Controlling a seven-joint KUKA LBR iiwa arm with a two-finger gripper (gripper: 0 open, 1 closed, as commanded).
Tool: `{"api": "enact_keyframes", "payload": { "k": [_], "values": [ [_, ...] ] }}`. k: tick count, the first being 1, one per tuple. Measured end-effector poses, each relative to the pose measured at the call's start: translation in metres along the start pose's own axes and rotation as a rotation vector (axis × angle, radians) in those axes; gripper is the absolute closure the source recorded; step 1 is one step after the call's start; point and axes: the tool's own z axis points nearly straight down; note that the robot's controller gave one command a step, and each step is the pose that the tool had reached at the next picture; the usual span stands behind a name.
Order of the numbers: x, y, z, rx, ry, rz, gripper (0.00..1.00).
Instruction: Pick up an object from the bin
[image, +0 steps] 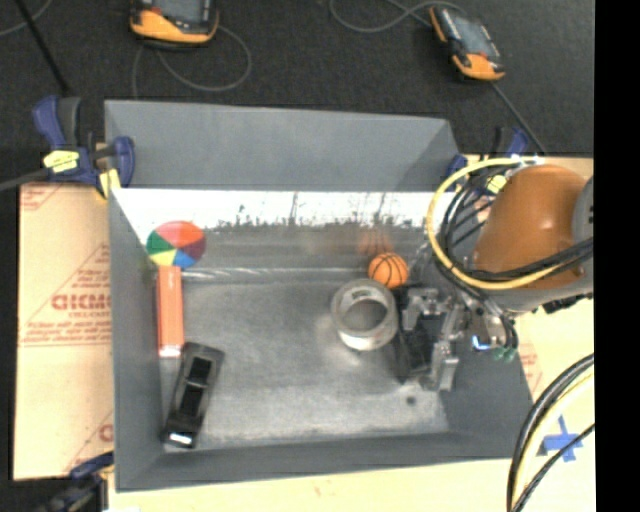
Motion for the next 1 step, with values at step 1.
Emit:
{"api": "enact_keyframes", "payload": {
  "k": [1],
  "values": [
    [-0.0018, 0.0003, -0.0044, 0.001, -0.008, -0.003, 0.00]
  ]
}}
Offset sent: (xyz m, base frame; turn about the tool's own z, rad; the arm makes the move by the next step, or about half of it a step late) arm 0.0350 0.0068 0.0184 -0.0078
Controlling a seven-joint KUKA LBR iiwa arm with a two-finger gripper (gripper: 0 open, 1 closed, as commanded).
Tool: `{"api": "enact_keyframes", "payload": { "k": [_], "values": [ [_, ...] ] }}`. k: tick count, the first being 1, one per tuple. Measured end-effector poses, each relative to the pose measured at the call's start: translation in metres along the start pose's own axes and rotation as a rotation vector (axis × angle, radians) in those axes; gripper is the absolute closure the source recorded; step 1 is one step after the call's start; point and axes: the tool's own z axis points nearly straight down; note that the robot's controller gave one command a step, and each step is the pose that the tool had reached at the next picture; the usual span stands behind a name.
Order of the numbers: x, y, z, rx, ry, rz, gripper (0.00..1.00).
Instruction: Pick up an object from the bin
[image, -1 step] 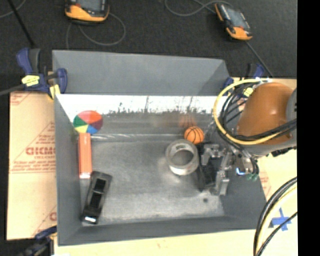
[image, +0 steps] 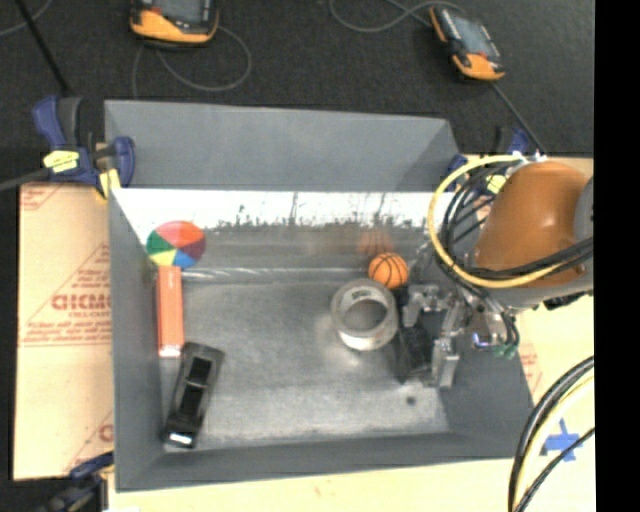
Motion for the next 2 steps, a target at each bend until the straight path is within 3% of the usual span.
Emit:
{"api": "enact_keyframes", "payload": {
  "k": [1, 2],
  "values": [
    [-0.023, 0.003, -0.010, 0.000, 0.000, -0.004, 0.00],
    [-0.034, 0.006, -0.030, -0.002, -0.001, 0.038, 0.00]
  ]
}}
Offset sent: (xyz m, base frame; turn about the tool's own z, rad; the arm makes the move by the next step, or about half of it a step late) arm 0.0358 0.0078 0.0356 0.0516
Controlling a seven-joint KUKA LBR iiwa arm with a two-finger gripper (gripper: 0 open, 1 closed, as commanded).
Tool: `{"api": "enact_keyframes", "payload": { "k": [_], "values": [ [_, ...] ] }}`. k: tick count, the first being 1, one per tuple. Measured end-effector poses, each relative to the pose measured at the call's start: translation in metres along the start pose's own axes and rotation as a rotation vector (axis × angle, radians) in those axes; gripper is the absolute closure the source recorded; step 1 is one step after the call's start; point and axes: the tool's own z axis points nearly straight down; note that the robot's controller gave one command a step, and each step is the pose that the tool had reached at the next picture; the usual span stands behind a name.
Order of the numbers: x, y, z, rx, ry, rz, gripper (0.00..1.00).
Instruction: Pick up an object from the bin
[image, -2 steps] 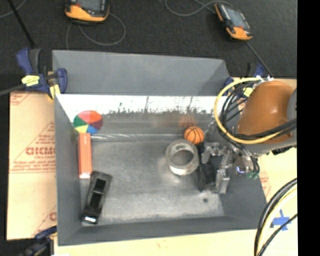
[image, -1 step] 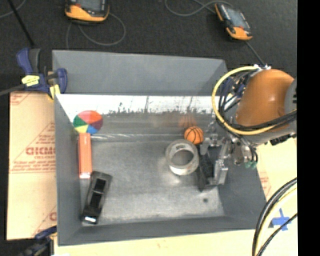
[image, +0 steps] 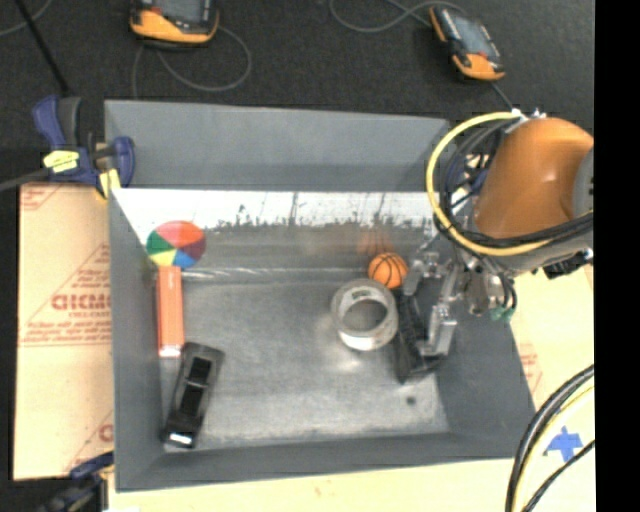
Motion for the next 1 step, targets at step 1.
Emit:
{"api": "enact_keyframes", "payload": {
  "k": [1],
  "values": [
    [-0.0010, 0.0188, 0.0298, 0.001, -0.008, 0.038, 0.00]
  ]
}}
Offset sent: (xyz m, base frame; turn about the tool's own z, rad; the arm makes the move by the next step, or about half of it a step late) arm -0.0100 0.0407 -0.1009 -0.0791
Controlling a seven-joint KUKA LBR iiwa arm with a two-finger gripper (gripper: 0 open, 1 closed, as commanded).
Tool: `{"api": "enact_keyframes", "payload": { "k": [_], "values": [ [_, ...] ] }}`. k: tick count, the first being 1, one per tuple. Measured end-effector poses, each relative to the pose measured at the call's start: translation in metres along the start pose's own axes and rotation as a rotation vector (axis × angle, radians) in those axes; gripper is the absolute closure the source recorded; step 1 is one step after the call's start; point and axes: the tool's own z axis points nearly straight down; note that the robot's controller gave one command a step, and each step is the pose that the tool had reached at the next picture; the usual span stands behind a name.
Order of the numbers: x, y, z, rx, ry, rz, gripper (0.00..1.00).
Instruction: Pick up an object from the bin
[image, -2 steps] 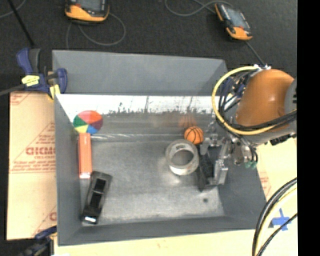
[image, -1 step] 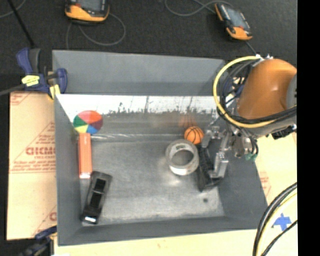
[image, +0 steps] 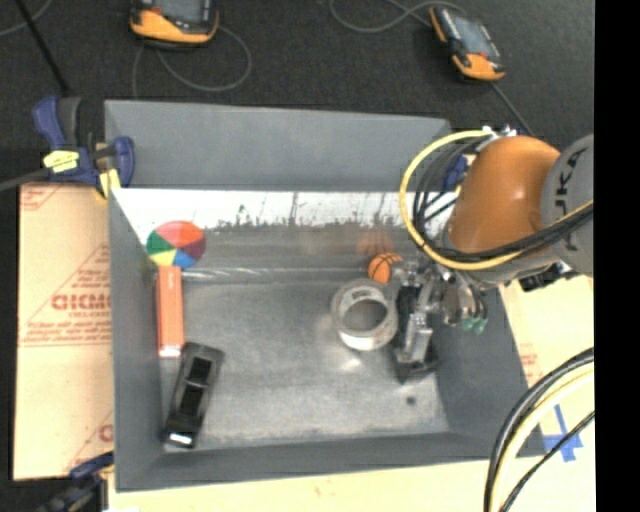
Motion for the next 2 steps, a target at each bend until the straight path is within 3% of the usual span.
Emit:
{"api": "enact_keyframes", "payload": {
  "k": [1, 2],
  "values": [
    [0.009, 0.014, 0.050, 0.000, 0.007, -0.081, 0.00],
    [0.003, 0.018, 0.074, -0.002, 0.014, -0.077, 0.00]
  ]
}}
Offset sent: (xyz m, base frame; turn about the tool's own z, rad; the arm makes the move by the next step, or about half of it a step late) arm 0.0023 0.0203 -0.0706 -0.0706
